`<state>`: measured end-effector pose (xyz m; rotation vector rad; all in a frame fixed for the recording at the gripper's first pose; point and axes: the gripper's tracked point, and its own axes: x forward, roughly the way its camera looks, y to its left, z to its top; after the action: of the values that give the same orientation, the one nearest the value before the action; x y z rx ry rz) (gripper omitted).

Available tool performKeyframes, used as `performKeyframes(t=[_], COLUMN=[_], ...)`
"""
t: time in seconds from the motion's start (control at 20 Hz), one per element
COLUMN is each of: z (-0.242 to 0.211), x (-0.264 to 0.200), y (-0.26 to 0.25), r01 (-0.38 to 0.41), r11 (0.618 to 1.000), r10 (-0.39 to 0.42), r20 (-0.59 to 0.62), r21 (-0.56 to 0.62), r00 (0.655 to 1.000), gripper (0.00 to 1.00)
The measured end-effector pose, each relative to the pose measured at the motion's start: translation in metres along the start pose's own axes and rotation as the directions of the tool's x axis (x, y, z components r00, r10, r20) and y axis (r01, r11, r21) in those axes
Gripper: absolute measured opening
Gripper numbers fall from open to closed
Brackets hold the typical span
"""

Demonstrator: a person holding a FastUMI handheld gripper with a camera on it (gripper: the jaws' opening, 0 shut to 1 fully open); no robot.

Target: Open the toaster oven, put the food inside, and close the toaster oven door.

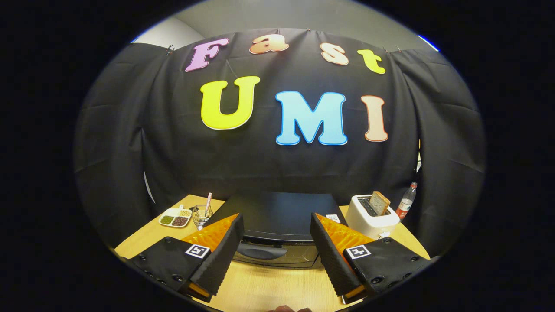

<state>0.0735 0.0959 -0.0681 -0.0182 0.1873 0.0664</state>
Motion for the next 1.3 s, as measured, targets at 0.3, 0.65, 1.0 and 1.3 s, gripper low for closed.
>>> performKeyframes(t=[0.3, 0.65, 1.0, 1.3], z=[-0.045, -0.087, -0.088, -0.093], x=[0.044, 0.074, 0.087, 0.084], y=[0.017, 0.024, 0.026, 0.031], r01=[0.003, 0.038, 0.065, 0.028], r11=[1.0, 0.999, 0.998, 0.999], r10=[-0.005, -0.033, -0.06, -0.015], r20=[-0.111, -0.214, -0.224, -0.305], r21=[-0.017, 0.02, 0.013, 0.039], r00=[0.994, 0.976, 0.973, 0.952], gripper=[0.98, 0.98, 0.98, 0.98])
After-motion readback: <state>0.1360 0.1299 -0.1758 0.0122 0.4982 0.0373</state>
